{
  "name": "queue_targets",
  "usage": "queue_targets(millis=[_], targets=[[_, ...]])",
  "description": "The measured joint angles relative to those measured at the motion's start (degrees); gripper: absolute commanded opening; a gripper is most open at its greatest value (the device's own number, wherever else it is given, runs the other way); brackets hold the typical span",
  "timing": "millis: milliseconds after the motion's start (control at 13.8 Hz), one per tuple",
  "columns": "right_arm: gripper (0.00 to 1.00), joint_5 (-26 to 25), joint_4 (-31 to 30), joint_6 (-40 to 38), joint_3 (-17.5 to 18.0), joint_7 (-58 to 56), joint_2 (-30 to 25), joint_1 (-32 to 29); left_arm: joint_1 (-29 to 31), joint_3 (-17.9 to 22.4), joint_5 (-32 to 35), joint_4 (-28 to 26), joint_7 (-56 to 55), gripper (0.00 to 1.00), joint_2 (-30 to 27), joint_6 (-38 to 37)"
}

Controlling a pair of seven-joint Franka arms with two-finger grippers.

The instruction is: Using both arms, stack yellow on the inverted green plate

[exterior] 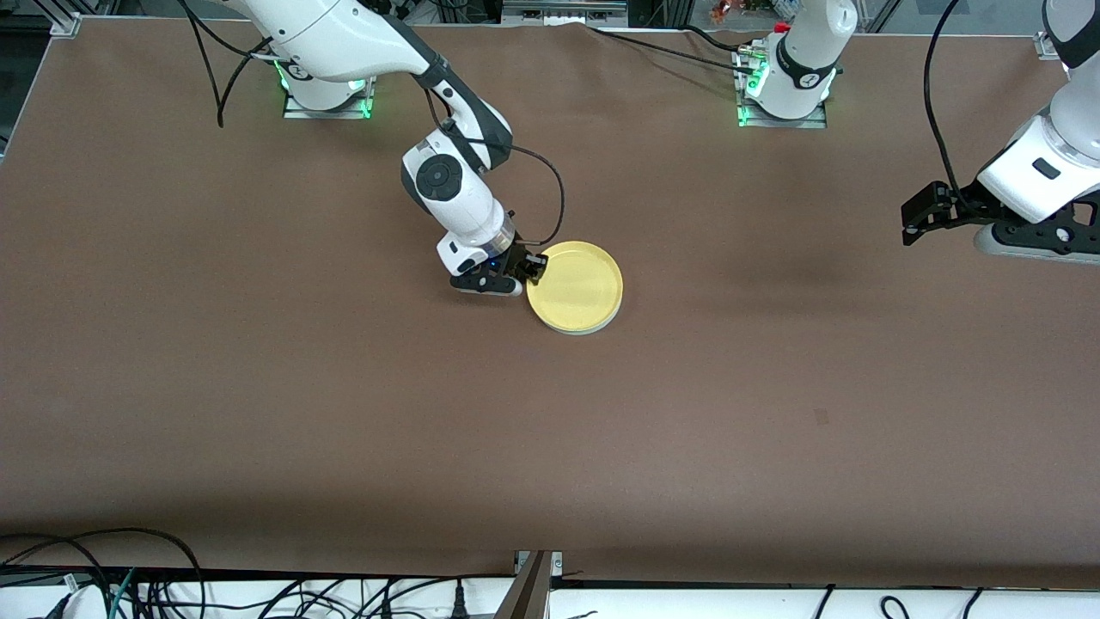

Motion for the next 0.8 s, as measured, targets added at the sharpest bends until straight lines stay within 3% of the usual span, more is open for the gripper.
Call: queue_targets(millis=[435, 797], targets=[[1.0, 0.0, 0.4, -2.0, -1.4, 0.2, -2.7, 0.0, 0.0, 0.0, 0.0, 0.0, 0.0, 1.0, 0.0, -0.2], [1.0, 0.0, 5.8, -19.6, -8.3, -0.1, -11.5, -0.1, 0.0, 0.0, 0.0, 0.0, 0.0, 1.0, 0.0, -0.2]])
